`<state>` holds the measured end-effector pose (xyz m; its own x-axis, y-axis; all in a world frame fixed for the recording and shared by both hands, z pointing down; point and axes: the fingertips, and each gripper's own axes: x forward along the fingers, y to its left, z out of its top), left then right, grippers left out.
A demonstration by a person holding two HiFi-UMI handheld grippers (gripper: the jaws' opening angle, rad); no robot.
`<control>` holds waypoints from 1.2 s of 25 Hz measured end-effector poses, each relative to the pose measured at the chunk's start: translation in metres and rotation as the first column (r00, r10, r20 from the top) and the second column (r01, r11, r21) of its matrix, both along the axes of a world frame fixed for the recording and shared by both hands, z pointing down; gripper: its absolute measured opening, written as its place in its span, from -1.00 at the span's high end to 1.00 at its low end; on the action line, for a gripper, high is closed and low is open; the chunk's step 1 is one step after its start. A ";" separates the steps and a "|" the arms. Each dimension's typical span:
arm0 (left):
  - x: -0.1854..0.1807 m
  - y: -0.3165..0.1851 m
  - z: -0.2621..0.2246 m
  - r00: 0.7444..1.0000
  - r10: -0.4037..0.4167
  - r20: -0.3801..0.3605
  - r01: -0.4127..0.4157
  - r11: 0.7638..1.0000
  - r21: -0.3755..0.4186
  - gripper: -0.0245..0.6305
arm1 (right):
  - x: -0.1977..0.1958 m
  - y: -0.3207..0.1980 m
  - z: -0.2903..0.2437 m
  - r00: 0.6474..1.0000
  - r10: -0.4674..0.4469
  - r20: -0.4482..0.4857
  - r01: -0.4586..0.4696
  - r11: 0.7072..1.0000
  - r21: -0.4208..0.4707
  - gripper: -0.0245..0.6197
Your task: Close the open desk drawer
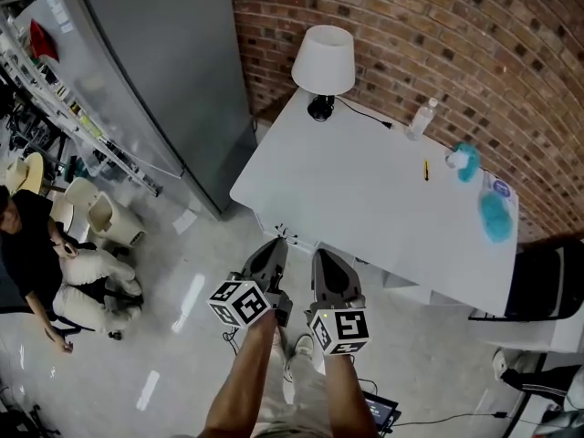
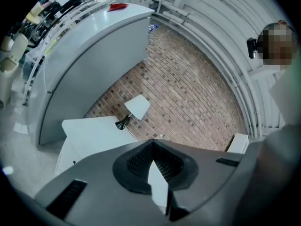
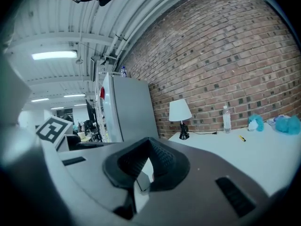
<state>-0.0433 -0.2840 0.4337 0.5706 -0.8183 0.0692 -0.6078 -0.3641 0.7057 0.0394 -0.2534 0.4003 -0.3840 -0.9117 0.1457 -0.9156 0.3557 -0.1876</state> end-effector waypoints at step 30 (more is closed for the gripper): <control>0.006 0.086 -0.195 0.863 -0.138 0.487 -0.074 0.917 0.392 0.91 | -0.016 0.052 -0.160 0.997 -0.065 -0.038 0.071 0.979 0.191 0.92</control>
<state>-0.0373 -0.1985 0.2389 0.5183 -0.8551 0.0111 -0.8504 -0.5140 0.1123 0.0234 -0.2018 0.2401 -0.4439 -0.8959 -0.0160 -0.8925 0.4437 -0.0811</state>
